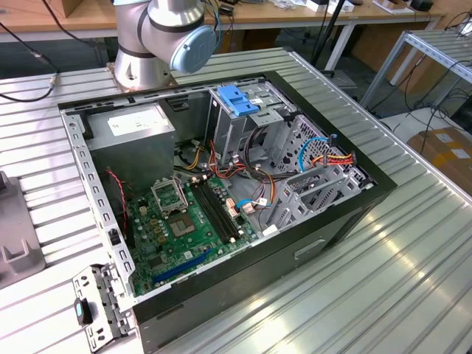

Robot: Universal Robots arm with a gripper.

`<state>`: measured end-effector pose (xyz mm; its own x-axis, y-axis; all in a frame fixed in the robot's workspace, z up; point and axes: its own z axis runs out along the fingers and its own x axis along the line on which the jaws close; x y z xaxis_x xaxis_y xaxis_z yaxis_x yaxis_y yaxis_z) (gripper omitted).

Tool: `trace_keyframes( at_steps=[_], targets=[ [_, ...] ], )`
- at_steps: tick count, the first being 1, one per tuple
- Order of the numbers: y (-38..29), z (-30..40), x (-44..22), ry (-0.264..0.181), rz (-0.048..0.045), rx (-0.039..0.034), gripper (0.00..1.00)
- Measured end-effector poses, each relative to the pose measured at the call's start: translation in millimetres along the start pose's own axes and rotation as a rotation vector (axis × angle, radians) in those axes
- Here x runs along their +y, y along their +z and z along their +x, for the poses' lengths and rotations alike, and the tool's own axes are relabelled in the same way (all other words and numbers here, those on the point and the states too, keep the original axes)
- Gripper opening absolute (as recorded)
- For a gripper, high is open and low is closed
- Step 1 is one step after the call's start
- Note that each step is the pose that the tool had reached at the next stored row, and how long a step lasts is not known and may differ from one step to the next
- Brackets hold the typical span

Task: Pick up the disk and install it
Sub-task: 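Pick up the disk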

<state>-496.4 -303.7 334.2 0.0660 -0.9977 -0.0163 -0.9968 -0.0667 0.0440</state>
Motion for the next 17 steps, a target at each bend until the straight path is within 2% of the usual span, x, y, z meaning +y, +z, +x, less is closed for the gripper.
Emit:
trace_keyframes(
  at_steps=[7, 17],
  targets=[
    [-3.9, -0.1, 0.2, 0.0, 0.0001, 0.0, 0.37],
    [-6.2, -0.1, 0.3, 0.0, 0.0003, 0.0, 0.37]
  ],
)
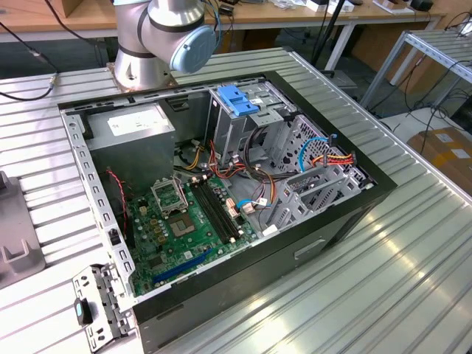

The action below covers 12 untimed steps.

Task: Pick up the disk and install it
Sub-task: 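Pick up the disk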

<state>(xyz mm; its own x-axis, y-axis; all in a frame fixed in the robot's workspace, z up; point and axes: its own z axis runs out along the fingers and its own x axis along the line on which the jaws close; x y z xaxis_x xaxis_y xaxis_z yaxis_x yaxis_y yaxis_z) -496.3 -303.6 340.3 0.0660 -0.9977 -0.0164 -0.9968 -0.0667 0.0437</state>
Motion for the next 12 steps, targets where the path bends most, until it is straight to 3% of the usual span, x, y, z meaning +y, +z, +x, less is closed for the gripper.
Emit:
trace_keyframes(
  at_steps=[12],
  targets=[
    [-3.2, -0.1, 0.2, 0.0, -0.0003, 0.0, 0.37]
  ],
)
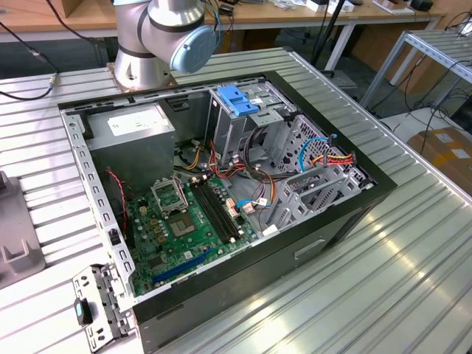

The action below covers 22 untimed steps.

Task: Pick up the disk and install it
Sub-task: 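Pick up the disk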

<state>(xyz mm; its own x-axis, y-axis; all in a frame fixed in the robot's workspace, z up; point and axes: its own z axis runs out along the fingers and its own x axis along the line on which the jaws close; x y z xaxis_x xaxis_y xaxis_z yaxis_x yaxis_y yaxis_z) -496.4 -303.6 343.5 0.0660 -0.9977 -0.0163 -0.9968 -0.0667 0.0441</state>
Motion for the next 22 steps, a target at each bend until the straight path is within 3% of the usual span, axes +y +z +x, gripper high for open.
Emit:
trace_keyframes(
  at_steps=[13, 22],
  targets=[
    [-9.9, -0.2, 0.5, 0.0, 0.0003, -0.0008, 0.37],
    [-13.8, -0.2, 0.6, 0.0, 0.0006, -0.0056, 0.37]
  ],
)
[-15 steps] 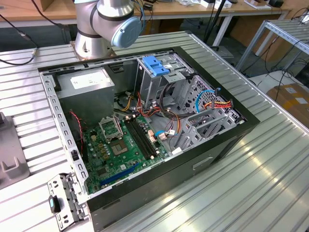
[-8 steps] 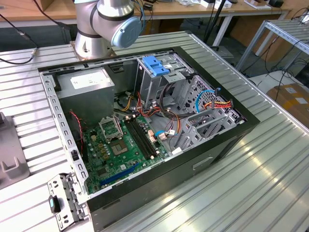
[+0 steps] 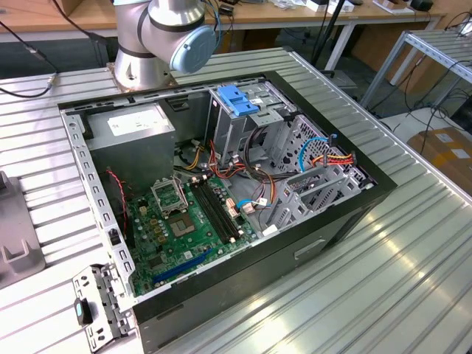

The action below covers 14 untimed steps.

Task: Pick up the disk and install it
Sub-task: 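Pick up the disk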

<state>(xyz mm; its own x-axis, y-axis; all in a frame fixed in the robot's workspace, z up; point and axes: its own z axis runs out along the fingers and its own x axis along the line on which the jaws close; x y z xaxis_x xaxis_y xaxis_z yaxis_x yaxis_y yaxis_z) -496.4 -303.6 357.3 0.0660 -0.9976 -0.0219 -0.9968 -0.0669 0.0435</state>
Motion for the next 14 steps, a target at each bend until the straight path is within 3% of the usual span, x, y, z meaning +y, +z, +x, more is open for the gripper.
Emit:
trace_keyframes(
  at_steps=[14],
  targets=[
    [-7.1, 0.0, 0.3, -0.001, 0.0008, -0.0115, 0.37]
  ],
)
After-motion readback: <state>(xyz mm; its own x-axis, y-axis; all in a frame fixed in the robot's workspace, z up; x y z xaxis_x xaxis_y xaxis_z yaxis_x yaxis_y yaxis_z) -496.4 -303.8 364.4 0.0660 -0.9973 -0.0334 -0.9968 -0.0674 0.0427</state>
